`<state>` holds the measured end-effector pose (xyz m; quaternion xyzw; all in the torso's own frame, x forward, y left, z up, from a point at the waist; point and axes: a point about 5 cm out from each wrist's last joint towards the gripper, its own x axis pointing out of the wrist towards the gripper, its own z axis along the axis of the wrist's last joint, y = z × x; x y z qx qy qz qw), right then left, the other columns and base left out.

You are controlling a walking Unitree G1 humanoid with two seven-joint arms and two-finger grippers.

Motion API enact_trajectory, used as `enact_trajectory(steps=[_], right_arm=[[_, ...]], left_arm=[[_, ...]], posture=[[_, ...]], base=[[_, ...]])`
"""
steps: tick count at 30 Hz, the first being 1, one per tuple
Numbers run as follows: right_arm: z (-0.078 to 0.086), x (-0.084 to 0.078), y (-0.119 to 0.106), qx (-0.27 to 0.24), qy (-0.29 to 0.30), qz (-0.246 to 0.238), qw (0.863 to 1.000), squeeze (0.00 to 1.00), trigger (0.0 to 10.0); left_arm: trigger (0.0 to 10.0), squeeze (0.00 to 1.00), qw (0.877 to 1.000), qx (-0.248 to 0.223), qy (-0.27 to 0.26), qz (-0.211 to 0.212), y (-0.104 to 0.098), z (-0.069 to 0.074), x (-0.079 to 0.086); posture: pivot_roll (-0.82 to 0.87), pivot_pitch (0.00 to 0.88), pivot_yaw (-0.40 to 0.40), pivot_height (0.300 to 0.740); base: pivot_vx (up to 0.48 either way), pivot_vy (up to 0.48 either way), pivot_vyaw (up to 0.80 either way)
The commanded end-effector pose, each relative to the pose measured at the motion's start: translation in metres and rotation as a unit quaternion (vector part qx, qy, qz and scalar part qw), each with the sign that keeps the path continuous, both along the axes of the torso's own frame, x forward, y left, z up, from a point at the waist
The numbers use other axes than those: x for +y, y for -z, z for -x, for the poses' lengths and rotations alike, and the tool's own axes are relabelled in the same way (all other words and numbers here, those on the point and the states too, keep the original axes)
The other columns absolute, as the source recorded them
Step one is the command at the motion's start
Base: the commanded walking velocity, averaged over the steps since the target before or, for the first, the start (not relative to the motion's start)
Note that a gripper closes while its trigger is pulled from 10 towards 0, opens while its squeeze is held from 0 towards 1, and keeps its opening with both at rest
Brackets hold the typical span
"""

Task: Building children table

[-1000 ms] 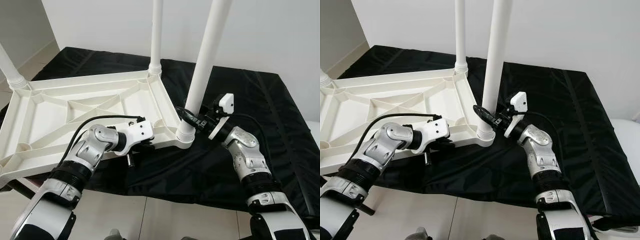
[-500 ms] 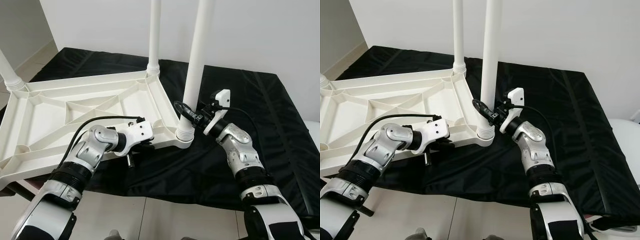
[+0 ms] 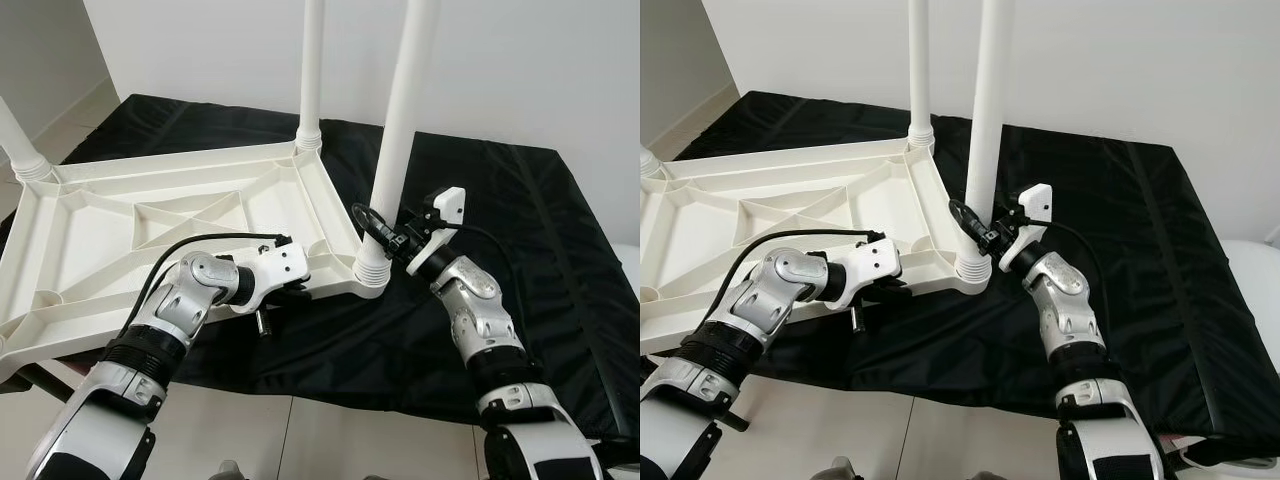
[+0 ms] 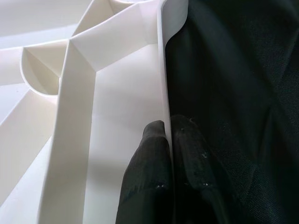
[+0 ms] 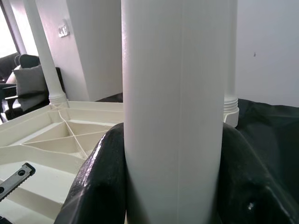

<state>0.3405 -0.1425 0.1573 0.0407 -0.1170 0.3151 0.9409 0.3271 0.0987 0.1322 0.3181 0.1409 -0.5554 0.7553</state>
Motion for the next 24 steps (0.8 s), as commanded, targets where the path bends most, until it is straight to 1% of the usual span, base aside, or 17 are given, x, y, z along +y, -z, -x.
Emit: enact_trajectory(steps=[1, 5, 24], right_arm=[[0.0071, -0.0147, 0.0334, 0.068, 0.046, 0.012, 0.997, 0.00, 10.0], [0.0085, -0.0161, 0.0362, 0.069, 0.057, 0.013, 0.996, 0.00, 10.0], [0.0110, -0.0162, 0.0357, 0.066, 0.064, 0.014, 0.996, 0.00, 10.0]], left_arm=[[10.0, 0.00, 0.997, -0.056, -0.058, 0.004, -0.0043, -0.0060, 0.0049], [10.0, 0.00, 0.997, -0.055, -0.057, 0.003, -0.0042, -0.0061, 0.0047], [10.0, 0.00, 0.997, -0.056, -0.058, 0.004, -0.0050, -0.0067, 0.0048]], posture=[[0.01, 0.028, -0.025, 0.740], [0.01, 0.029, -0.023, 0.740], [0.01, 0.026, -0.024, 0.740]], base=[[0.000, 0.000, 0.00], [0.000, 0.000, 0.00], [0.000, 0.000, 0.00]])
